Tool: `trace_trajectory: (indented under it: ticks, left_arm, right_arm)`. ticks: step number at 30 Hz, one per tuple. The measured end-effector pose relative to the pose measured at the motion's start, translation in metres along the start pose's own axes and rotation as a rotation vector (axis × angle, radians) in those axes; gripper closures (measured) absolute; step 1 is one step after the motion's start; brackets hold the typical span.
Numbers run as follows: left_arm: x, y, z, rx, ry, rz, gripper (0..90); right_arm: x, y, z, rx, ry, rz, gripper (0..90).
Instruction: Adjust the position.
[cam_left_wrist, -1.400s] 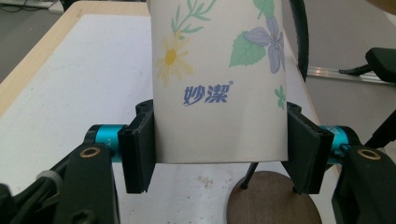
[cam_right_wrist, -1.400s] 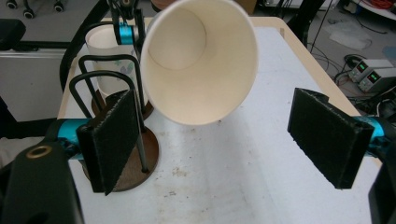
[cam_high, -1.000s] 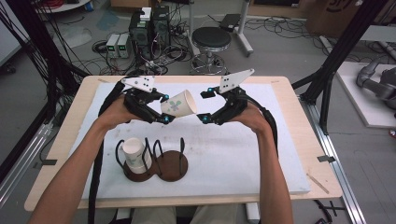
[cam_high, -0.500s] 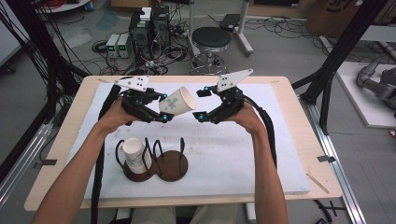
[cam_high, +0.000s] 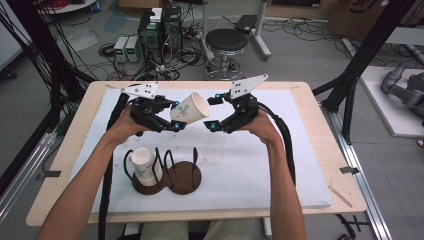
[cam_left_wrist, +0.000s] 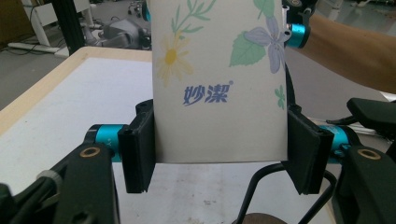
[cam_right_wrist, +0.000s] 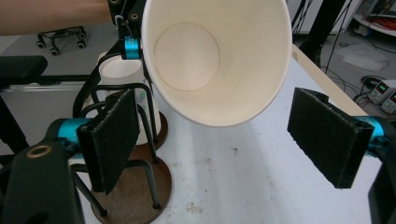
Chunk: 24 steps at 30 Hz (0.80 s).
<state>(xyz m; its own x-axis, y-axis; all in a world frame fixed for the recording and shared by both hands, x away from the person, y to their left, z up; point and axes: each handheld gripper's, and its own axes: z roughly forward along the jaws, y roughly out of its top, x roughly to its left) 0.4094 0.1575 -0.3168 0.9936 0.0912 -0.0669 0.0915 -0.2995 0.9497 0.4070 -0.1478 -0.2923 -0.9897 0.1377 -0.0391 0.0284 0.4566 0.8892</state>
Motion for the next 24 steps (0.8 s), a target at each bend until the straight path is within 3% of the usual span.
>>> trace_trajectory:
  ticks: [24]
  left_arm:
    - [-0.001,0.003,0.010,-0.022,-0.019,0.020,35.9]
  right_arm:
    - [0.000,0.001,0.009,-0.017,0.031,-0.009,17.3]
